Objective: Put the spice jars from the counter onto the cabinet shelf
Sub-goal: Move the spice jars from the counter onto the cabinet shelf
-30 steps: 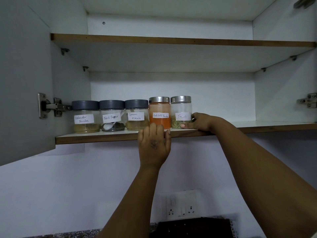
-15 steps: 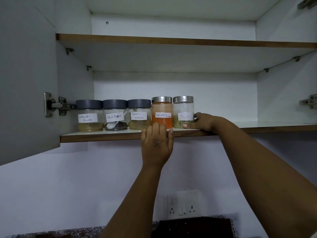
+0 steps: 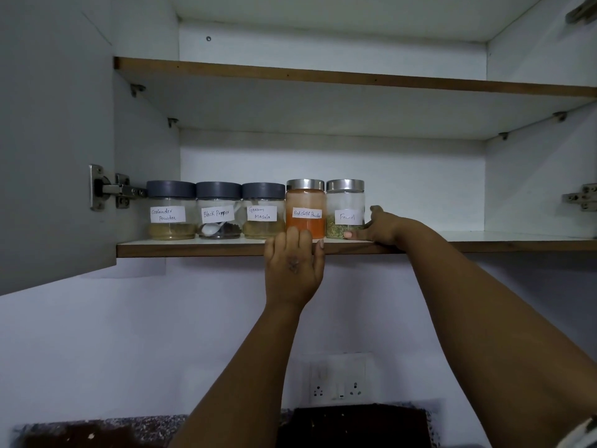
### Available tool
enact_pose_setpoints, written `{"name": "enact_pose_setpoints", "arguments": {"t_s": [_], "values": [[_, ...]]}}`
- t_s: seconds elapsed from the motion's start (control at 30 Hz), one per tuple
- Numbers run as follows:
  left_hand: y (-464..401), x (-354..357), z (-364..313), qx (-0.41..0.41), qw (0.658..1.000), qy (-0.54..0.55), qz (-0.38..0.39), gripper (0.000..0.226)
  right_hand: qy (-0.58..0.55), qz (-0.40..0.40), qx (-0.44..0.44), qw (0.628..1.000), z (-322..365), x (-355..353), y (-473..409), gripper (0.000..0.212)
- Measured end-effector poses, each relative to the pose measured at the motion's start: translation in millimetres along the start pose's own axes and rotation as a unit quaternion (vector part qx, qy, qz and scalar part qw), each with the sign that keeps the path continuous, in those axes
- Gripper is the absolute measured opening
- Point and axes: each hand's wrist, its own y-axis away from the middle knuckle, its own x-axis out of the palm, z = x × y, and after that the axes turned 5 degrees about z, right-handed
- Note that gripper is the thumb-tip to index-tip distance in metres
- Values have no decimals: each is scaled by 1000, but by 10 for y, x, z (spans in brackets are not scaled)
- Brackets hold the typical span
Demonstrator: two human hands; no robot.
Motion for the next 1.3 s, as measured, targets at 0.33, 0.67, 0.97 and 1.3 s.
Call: {"name": "enact_pose_setpoints", "arguments": {"t_s": [0.33, 0.67, 0.97, 1.3], "values": [[17, -163, -58, 3, 1000, -12, 19, 34, 205, -155, -1, 966, -102, 203, 474, 78], [1904, -246, -526, -119, 941, 186, 258, 65, 44, -278, -82, 956, -1669, 2174, 1652, 59], [4166, -692, -1104, -210, 749, 194, 598, 81, 215, -61, 206, 953, -3245, 3604, 2772, 64], [4352, -346, -1884, -188, 722, 241, 621, 72, 139, 83, 326, 931, -4151, 3304, 2726, 86]]}}
